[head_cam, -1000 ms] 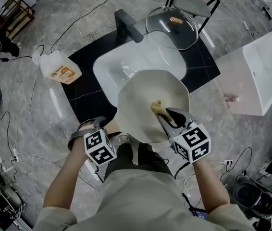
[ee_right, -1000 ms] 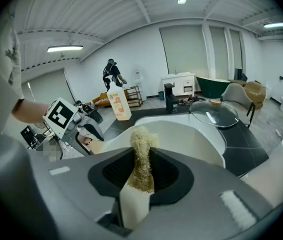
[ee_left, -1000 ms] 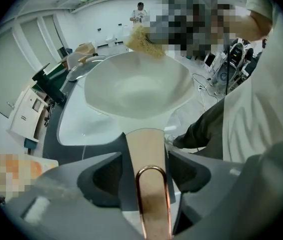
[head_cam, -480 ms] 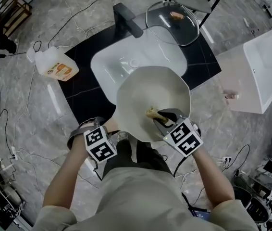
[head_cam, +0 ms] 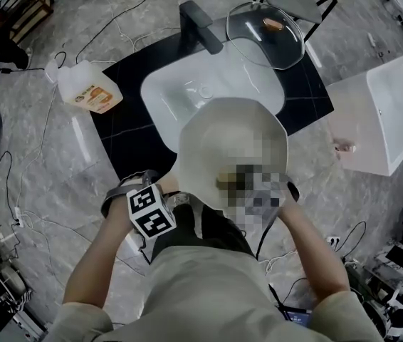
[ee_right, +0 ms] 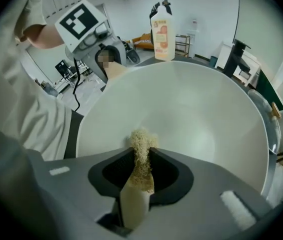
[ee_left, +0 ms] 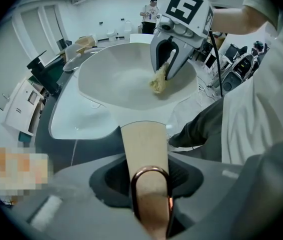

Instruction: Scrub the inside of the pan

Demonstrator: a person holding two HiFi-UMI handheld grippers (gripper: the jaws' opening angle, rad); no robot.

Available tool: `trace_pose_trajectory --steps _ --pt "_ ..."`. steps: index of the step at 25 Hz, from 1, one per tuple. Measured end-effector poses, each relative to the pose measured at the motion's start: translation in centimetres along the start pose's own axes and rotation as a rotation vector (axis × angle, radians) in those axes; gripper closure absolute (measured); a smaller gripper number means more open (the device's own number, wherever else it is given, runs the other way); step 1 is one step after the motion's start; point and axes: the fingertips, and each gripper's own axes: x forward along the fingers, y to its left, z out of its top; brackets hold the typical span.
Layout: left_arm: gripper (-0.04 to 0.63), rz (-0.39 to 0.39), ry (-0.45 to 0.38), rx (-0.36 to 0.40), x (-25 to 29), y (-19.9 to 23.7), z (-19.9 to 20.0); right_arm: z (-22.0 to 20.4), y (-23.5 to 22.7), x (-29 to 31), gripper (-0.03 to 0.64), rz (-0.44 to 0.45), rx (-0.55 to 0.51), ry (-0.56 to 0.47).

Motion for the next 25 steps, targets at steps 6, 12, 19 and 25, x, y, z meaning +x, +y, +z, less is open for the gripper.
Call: trace_pose_trajectory --steps 6,12,19,25 --pt "0.437 -0.031 -0.022 -0.045 0.0 -0.3 0.1 -1.1 0.9 1.5 0.522 0.052 -0.022 0.111" --pt "0.439 -0.035 -0.022 -0.036 0.1 0.0 0.1 1.1 1.5 2.7 0.520 0.129 -0.033 0.051" --pt "0.439 -0.037 -0.023 -0.017 0.2 0.0 0.2 5.7 -0.2 3.5 0.518 0.092 -0.040 -0.102" --pt "0.440 -0.034 -0.059 0.043 0.1 0.0 0.2 9.4 -3.4 3.0 0.518 0.047 0.020 -0.283"
